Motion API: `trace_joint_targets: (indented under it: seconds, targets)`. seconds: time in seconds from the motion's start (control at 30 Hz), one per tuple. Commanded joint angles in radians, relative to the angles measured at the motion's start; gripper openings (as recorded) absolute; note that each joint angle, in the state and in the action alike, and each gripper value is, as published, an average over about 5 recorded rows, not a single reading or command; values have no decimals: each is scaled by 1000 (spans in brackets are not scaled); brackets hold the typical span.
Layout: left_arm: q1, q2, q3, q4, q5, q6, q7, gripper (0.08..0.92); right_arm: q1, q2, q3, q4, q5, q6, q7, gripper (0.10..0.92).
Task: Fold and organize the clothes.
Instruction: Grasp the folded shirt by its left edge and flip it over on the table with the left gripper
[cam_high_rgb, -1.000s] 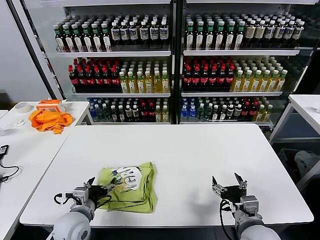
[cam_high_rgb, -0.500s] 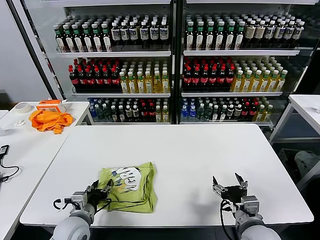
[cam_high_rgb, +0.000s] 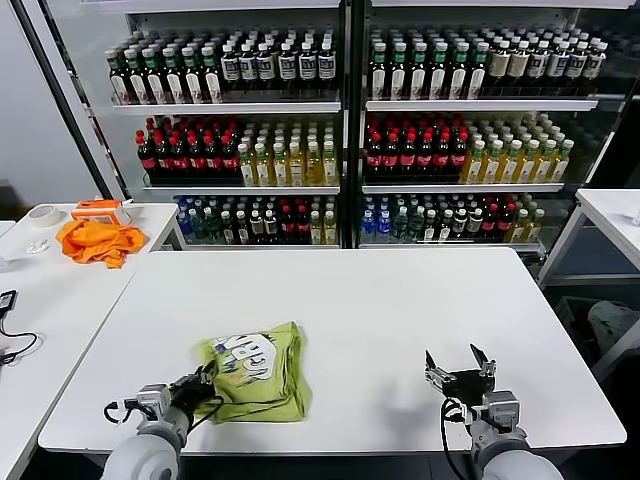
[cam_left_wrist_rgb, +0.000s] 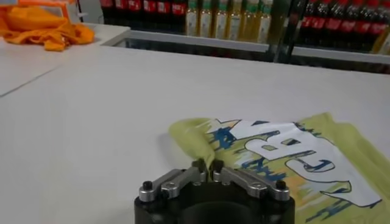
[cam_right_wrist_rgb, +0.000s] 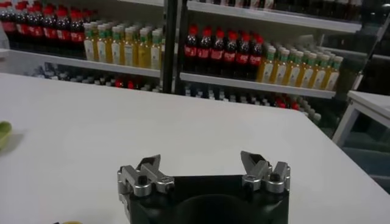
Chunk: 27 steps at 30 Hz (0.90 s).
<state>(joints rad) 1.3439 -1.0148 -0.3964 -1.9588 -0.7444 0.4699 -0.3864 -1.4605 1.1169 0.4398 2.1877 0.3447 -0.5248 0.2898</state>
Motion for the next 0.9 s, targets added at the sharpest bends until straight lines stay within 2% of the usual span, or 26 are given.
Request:
trace_joint_targets:
  seconds: [0.03, 0.13, 0.2, 0.27, 0.33, 0.43, 0.5, 0.6, 0.77, 0.9]
  targets:
    - [1, 265, -382, -91, -146, 110, -34, 105, 10, -4, -3, -1, 2, 1, -1, 823]
    - [53, 374, -519, -69, -211, 111, -33, 102, 20, -2, -10, -5, 3, 4, -3, 823]
    - [90, 403, -551, -90, -236, 111, -35, 102, 27, 2, -16, -8, 4, 5, -4, 823]
    - [95, 397, -522, -140, -238, 111, -39, 102, 31, 6, -23, -12, 3, 6, -4, 823]
    - [58, 356, -430, -203, -227, 111, -47, 102, 31, 7, -27, -11, 3, 5, -4, 823]
    - [-18, 250, -190, -266, -146, 112, -53, 102, 23, 4, -24, -6, 1, 4, -2, 823]
    - [-51, 167, -12, -267, -55, 111, -35, 102, 14, 2, -15, -3, 1, 3, -2, 823]
    - [-103, 52, 174, -216, 35, 110, -4, 102, -2, -6, 3, 2, 1, 3, -2, 823]
    - [-197, -76, 291, -120, 68, 110, -2, 102, -11, -9, 18, 6, 1, -1, 1, 823]
    - [-242, -117, 322, -80, 77, 110, -10, 102, -6, -2, 15, 5, -3, -4, 2, 823]
